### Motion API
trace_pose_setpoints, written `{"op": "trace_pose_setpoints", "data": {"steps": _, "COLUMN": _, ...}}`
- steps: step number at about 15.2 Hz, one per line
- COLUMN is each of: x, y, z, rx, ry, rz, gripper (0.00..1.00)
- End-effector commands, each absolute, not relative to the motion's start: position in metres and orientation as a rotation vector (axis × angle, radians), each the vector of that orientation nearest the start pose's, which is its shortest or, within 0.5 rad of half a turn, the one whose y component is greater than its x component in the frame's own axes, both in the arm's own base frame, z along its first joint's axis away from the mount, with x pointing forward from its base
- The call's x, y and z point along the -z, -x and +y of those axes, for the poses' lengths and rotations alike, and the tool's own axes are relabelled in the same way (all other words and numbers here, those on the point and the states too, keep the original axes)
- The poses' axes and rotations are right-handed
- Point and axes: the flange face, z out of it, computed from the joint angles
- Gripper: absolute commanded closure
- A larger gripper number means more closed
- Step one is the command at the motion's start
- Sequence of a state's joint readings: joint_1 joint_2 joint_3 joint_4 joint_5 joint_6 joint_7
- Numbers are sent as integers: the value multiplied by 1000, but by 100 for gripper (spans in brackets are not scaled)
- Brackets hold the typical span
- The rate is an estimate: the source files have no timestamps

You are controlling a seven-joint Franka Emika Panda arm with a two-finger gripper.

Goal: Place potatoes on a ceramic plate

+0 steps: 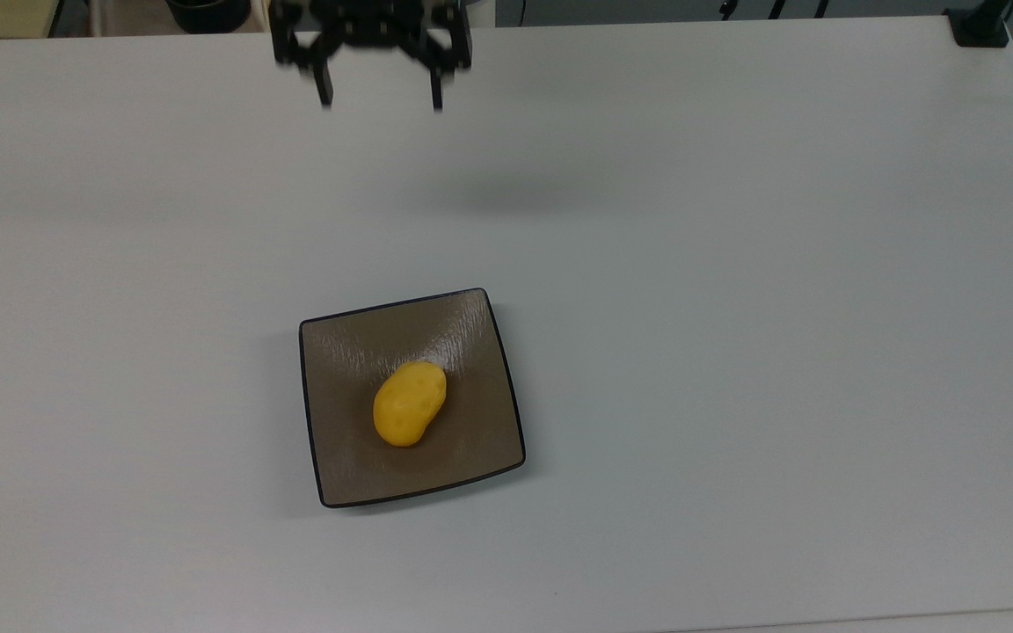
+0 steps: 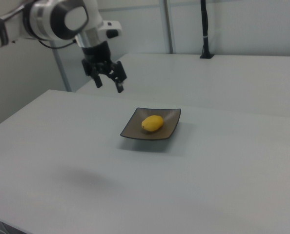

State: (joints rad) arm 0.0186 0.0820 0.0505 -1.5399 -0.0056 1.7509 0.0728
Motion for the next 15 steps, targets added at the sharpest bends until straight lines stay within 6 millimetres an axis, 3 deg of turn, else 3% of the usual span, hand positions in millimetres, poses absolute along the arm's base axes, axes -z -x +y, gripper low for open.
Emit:
{"op": "trace_pose_setpoints", "data": {"steps": 1, "x": -634, "y": -547, "z": 41, "rx": 77, "ry": 3140, "rz": 274, "gripper": 0}}
{"op": "trace_pose_setpoints", "data": {"steps": 3, "x": -639, "y": -530, "z": 53, "rx": 46, "ry": 3137, "rz": 246, "gripper": 0}}
{"op": "trace_pose_setpoints", "data": {"steps": 6, "x": -630, "y": -510, "z": 75, "rx": 24, "ry": 3142, "rz": 203, "gripper": 0}}
{"op": "trace_pose_setpoints", "data": {"steps": 11, "x": -619, "y": -533, "z": 81, "rx": 135, "ry": 3124, "rz": 101, "gripper": 0}}
{"op": "trace_pose_setpoints", "data": {"steps": 15, "x": -610, "y": -542, "z": 80, "rx": 138, "ry": 3134, "rz": -164, "gripper": 0}}
